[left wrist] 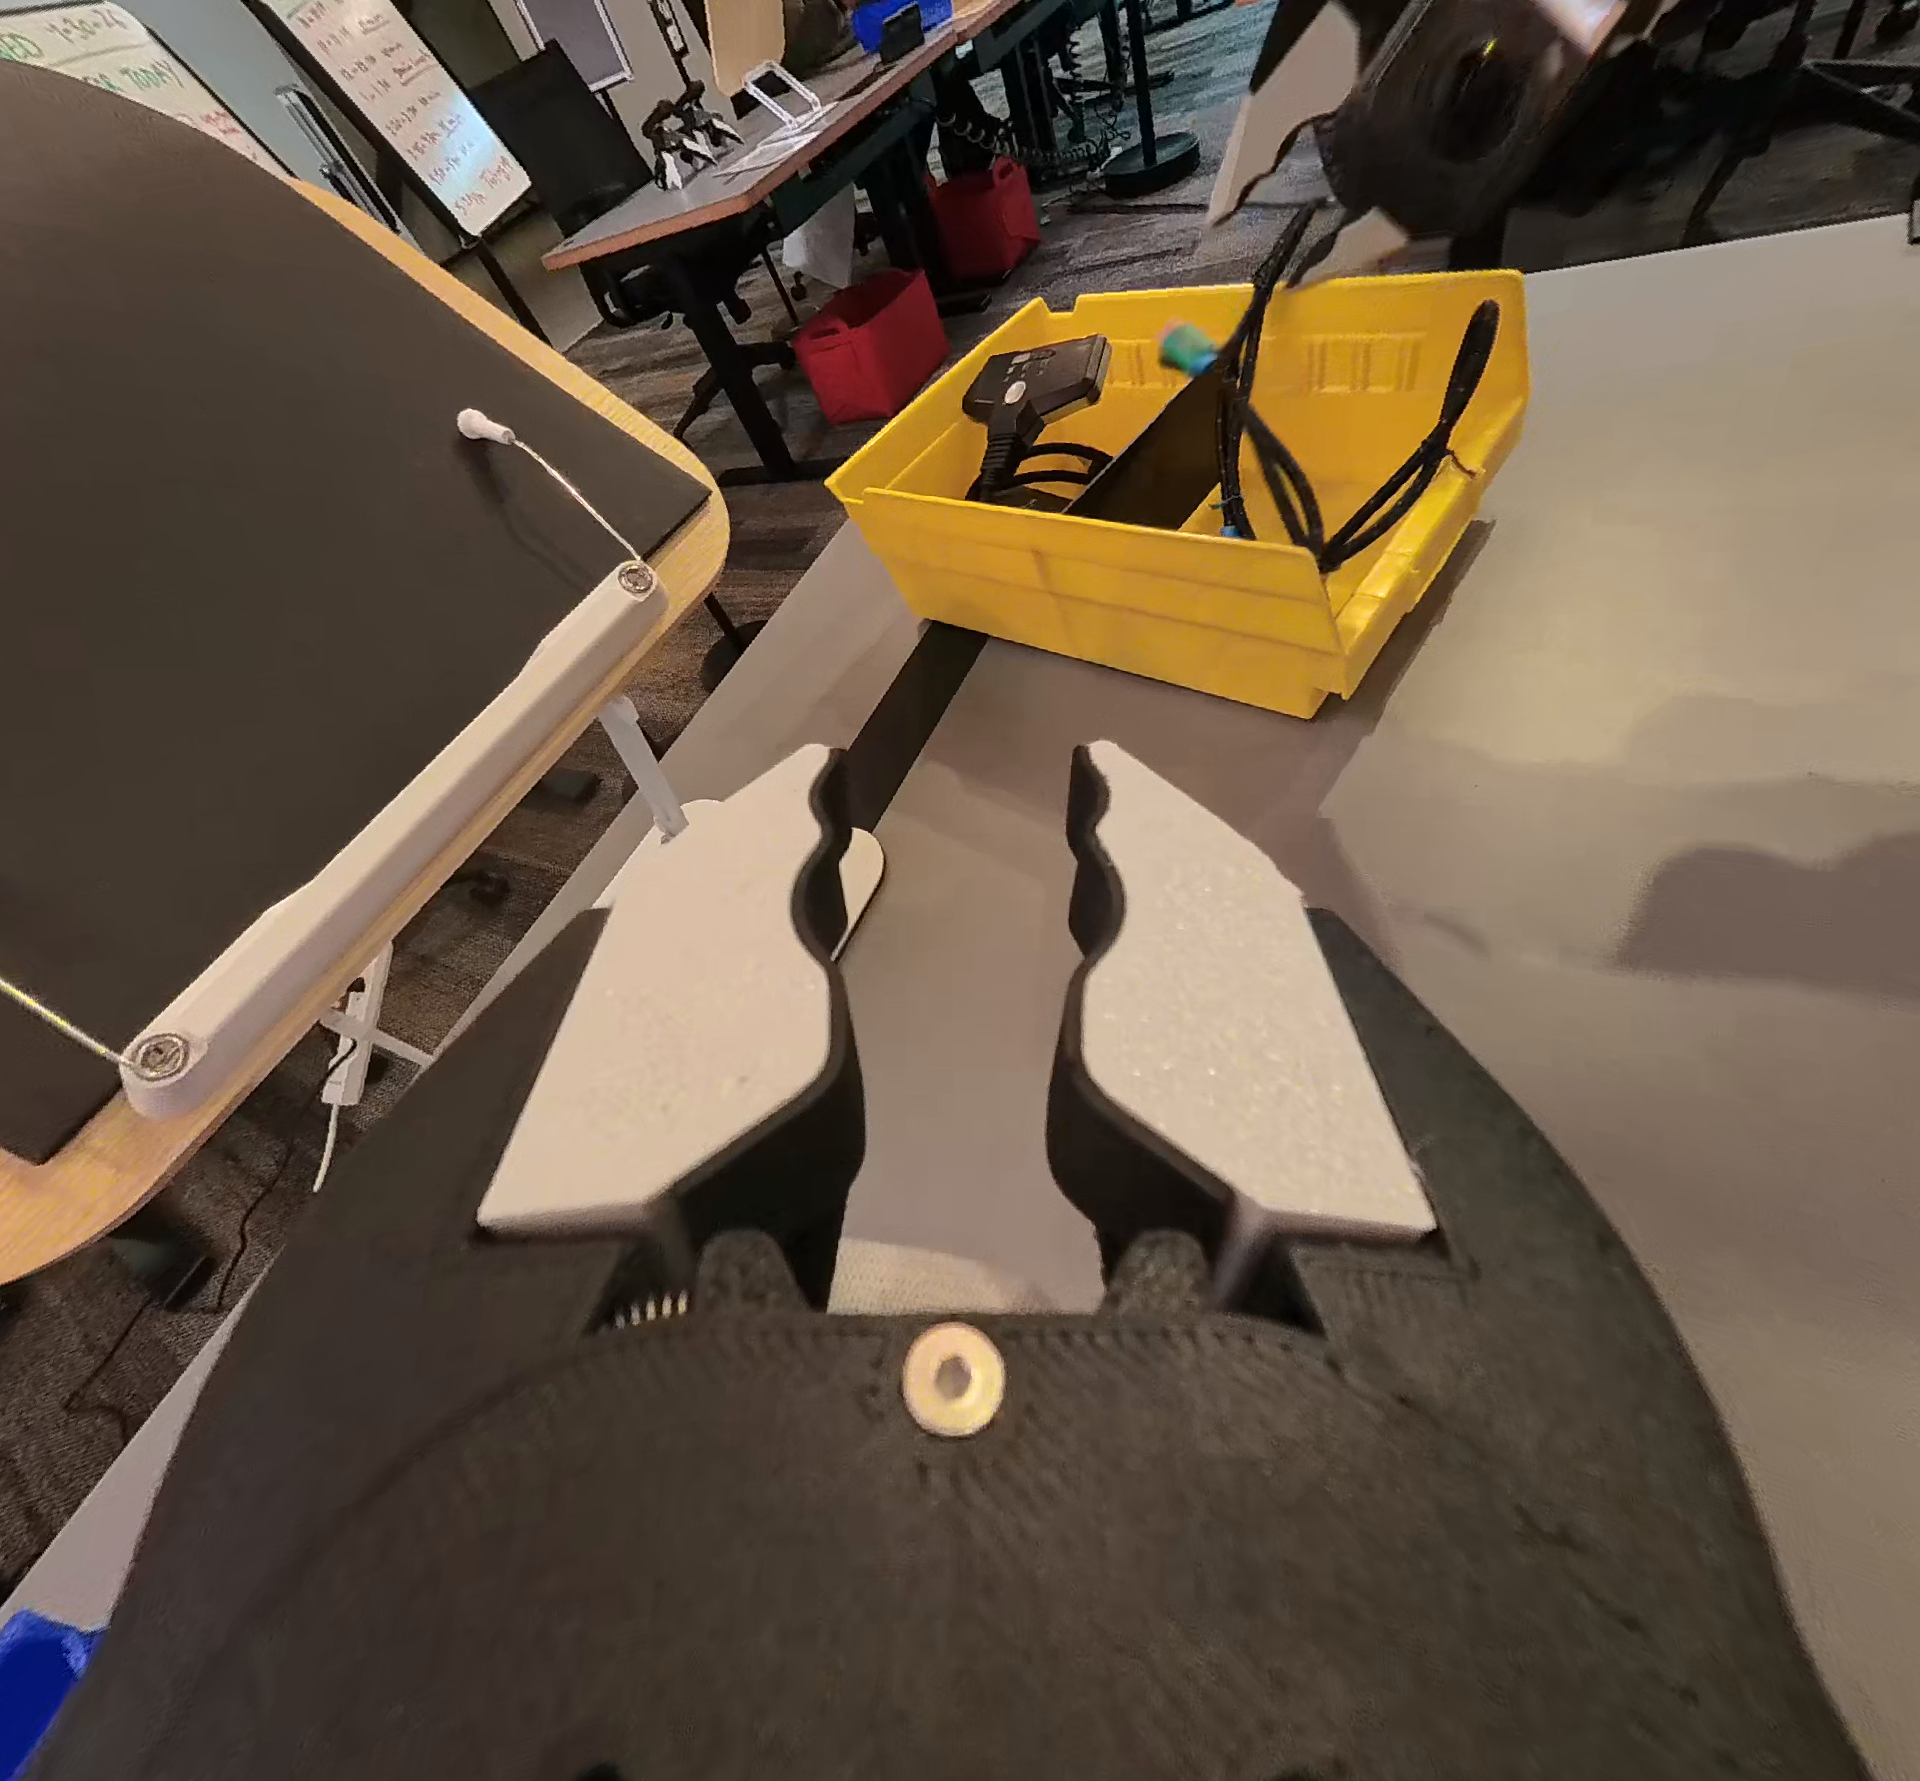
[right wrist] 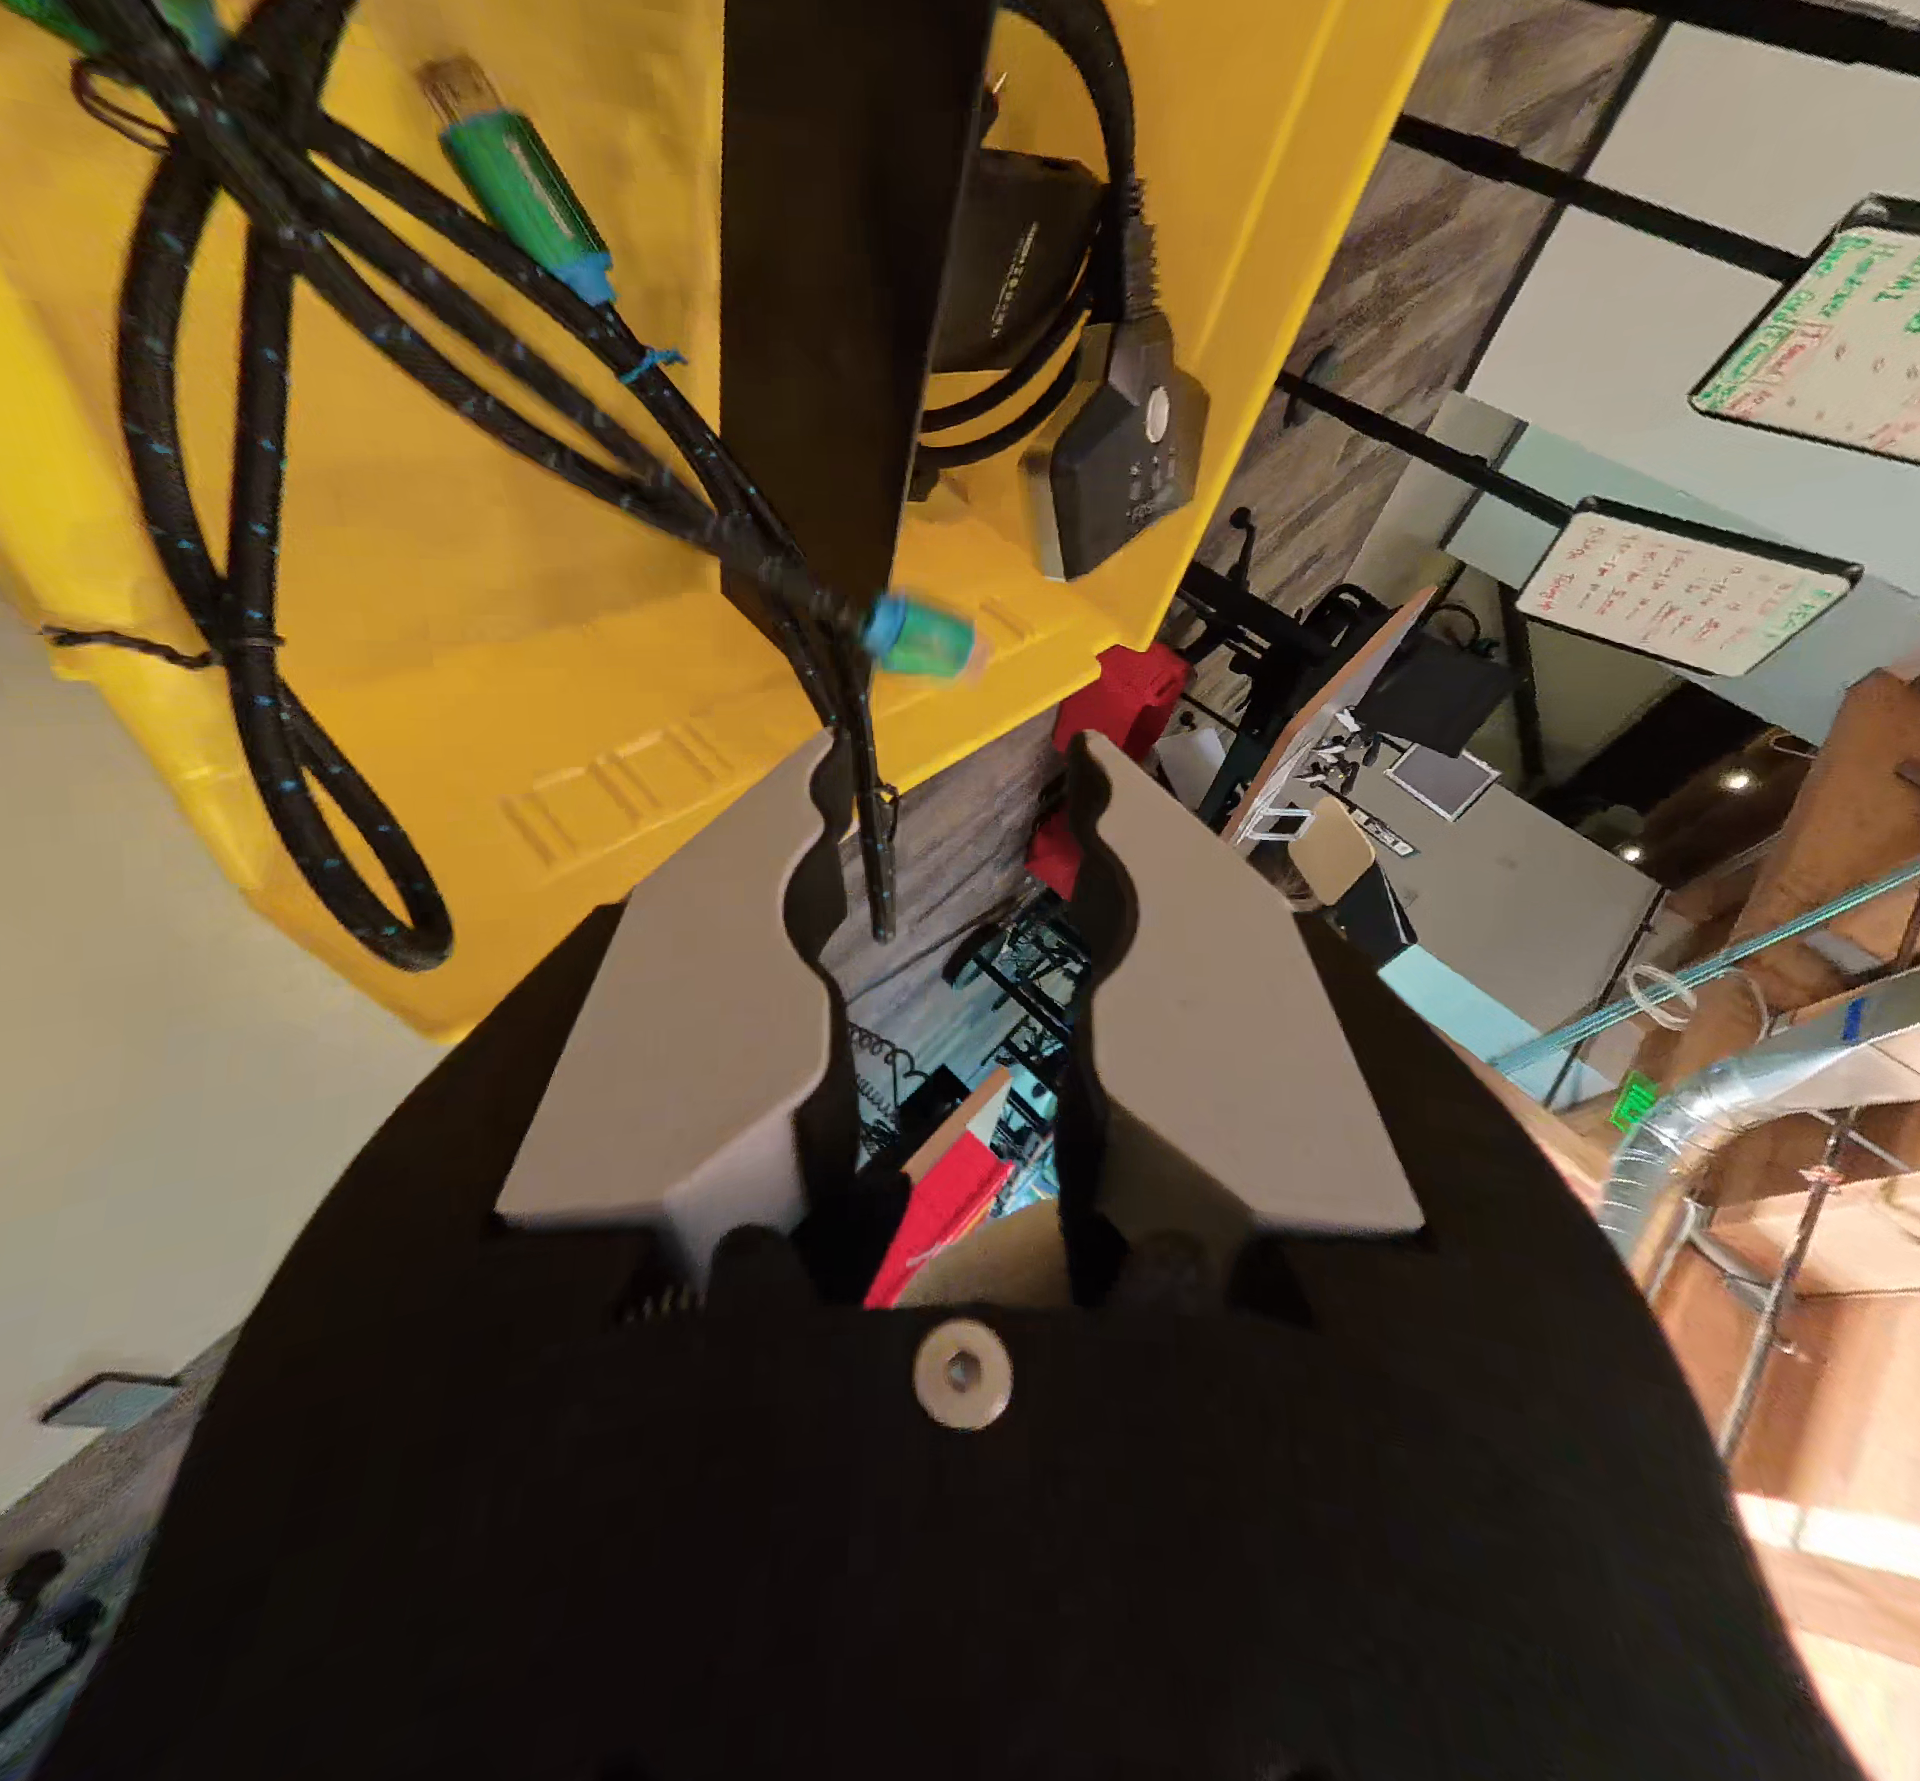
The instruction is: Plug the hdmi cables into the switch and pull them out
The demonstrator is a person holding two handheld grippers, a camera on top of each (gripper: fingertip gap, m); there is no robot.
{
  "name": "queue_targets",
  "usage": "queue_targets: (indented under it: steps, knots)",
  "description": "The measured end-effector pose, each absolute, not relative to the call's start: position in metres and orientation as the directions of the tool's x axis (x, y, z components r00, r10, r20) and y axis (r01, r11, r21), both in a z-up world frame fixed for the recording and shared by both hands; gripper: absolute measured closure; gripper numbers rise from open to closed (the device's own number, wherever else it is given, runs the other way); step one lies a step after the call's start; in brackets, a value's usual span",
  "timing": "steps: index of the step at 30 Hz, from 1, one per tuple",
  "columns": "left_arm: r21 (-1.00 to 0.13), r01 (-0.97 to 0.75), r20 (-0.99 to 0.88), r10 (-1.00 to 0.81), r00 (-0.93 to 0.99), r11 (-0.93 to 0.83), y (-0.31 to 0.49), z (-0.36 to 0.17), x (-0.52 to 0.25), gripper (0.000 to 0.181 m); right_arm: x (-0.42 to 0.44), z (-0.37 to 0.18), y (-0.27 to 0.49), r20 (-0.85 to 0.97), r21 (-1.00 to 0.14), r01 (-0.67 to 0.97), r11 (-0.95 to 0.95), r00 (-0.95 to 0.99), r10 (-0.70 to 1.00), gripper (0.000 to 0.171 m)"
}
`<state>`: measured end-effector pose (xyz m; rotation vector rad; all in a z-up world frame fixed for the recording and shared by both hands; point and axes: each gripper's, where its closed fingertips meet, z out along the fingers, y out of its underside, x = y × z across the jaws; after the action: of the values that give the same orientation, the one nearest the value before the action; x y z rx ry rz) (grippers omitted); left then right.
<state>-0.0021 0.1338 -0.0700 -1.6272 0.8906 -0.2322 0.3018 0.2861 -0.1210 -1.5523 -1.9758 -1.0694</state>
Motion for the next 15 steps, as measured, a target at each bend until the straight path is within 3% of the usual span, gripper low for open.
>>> queue_targets:
  steps: [3,8,13,15]
  knots:
    - [-0.903,-0.430,-0.324,-0.660,0.678,0.001,0.133,-0.072,0.001,0.142,0.288,-0.118,0.266,0.713,0.244,0.965,0.094,-0.244,0.657,0.152]
    - [-0.900,-0.437,-0.334,-0.666,0.667,0.013,0.130,-0.069,0.006,0.142,0.241,-0.160,0.212,0.541,-0.076,0.994,0.083,-0.028,0.841,0.148]
    - [-0.899,-0.438,-0.334,-0.667,0.666,0.013,0.130,-0.069,0.006,0.142,0.210,-0.217,0.177,0.373,-0.238,0.971,0.034,0.059,0.926,0.123]
    - [-0.897,-0.442,-0.337,-0.669,0.663,0.015,0.129,-0.070,0.007,0.142,0.204,-0.240,0.175,0.333,-0.248,0.969,0.011,0.074,0.940,0.122]
